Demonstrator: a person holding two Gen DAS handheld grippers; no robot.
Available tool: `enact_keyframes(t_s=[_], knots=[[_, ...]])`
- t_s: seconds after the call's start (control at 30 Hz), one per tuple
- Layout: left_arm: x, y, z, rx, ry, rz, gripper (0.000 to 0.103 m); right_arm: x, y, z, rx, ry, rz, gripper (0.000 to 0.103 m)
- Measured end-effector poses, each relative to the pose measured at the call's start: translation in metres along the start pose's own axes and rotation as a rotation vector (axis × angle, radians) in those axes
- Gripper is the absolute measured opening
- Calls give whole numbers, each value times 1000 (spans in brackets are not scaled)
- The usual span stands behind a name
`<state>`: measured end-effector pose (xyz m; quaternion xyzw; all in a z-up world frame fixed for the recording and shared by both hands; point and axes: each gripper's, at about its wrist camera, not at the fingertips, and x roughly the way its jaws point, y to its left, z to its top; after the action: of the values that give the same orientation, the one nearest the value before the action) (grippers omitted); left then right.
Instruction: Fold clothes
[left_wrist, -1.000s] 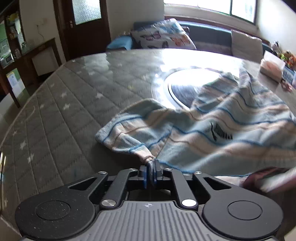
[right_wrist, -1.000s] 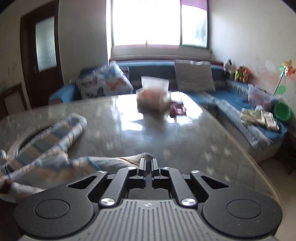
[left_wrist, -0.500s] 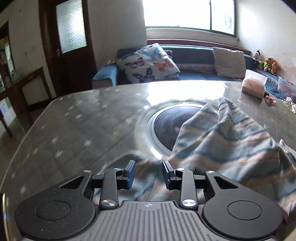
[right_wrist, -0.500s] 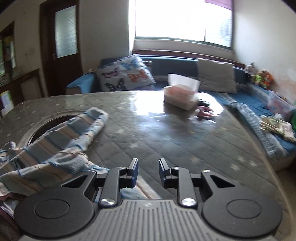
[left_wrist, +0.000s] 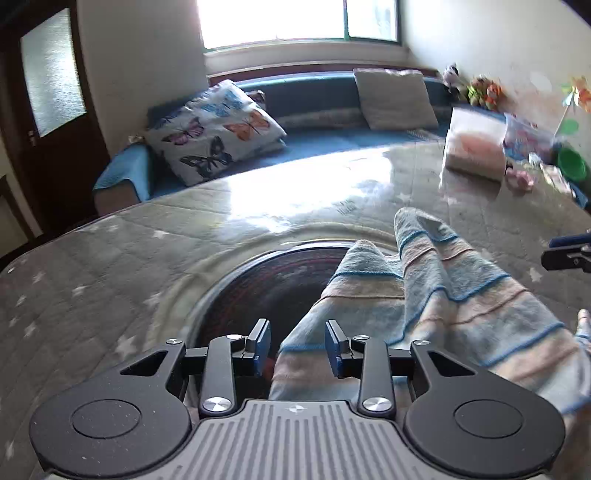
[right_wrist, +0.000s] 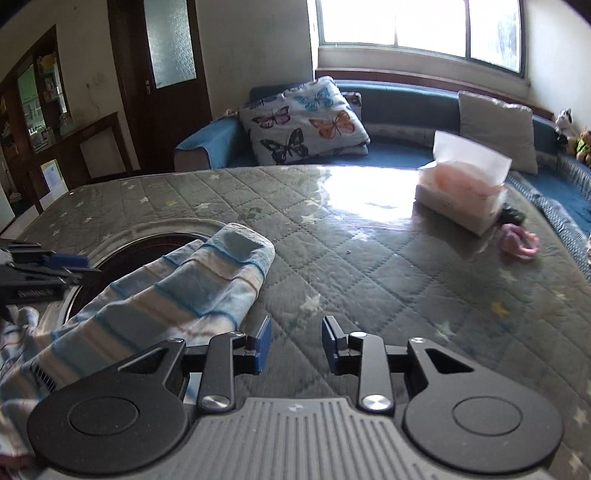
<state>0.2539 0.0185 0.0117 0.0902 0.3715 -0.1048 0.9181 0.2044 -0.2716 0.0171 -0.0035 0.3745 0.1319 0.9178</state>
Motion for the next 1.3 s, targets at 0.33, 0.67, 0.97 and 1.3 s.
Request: enact_keyframes(t_s=[0.33, 0.67, 0.97, 1.3], knots=[[42, -6, 6, 24, 26, -101, 19, 57, -9, 12, -2, 73, 4, 34], [-11, 21, 5, -60, -133, 70, 5, 79, 3, 17, 14, 82, 48, 34], [-59, 57, -29, -185, -118, 196, 5, 66, 67, 20, -75, 55, 275, 41], [-59, 73, -67, -235, -7, 207, 5, 42, 98, 12, -178, 37, 377, 46]])
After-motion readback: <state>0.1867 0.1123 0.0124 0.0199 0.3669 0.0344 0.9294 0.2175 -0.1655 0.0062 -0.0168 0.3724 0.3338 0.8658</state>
